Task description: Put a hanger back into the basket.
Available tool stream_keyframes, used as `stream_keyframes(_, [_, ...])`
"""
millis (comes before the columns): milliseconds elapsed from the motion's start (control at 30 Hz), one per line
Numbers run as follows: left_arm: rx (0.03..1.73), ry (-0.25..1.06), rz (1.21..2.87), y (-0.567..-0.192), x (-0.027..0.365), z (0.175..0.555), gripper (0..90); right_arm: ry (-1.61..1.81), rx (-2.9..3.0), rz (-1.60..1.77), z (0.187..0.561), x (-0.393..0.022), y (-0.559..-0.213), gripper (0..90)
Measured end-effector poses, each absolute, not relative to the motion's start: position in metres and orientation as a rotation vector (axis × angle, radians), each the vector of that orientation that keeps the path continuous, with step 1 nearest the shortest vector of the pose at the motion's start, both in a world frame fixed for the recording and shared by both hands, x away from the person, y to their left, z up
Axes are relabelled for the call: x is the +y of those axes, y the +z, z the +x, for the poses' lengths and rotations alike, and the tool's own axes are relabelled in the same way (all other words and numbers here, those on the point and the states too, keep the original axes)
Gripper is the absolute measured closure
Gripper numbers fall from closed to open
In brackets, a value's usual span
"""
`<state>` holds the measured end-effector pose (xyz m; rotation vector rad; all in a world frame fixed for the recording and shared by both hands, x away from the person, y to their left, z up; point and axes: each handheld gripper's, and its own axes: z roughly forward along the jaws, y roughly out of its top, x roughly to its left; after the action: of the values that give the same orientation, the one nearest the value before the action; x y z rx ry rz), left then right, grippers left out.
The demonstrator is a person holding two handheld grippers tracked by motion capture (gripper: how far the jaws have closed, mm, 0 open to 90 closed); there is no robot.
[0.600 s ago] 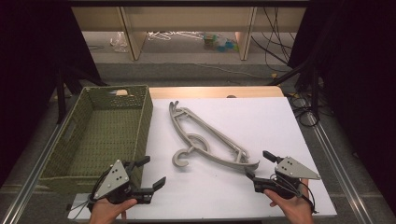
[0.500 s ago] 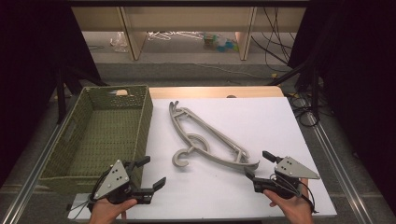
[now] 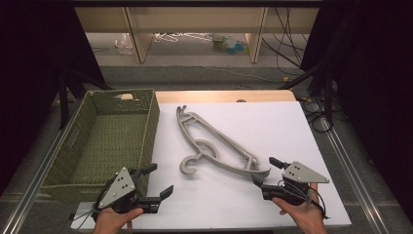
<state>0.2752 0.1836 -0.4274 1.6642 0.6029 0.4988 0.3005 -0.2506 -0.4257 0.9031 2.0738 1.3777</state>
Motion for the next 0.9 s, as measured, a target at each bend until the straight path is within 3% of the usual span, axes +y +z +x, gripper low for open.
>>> stream_keyframes(533, [0.618,0.494,1.669,-0.429,0.183,0.275,15.6,1.198,2.298,0.798,0.341,-0.217,-0.421,22.2])
stream_keyframes(867, [0.617,0.495,1.672,-0.429,0.183,0.275,15.6,1.029,2.472,0.716,0.367,-0.184,-0.429,31.4])
stream_keyframes(900, [0.616,0.496,1.671,-0.429,0.183,0.274,15.6,0.996,2.506,0.695,0.372,-0.176,-0.433,36.2])
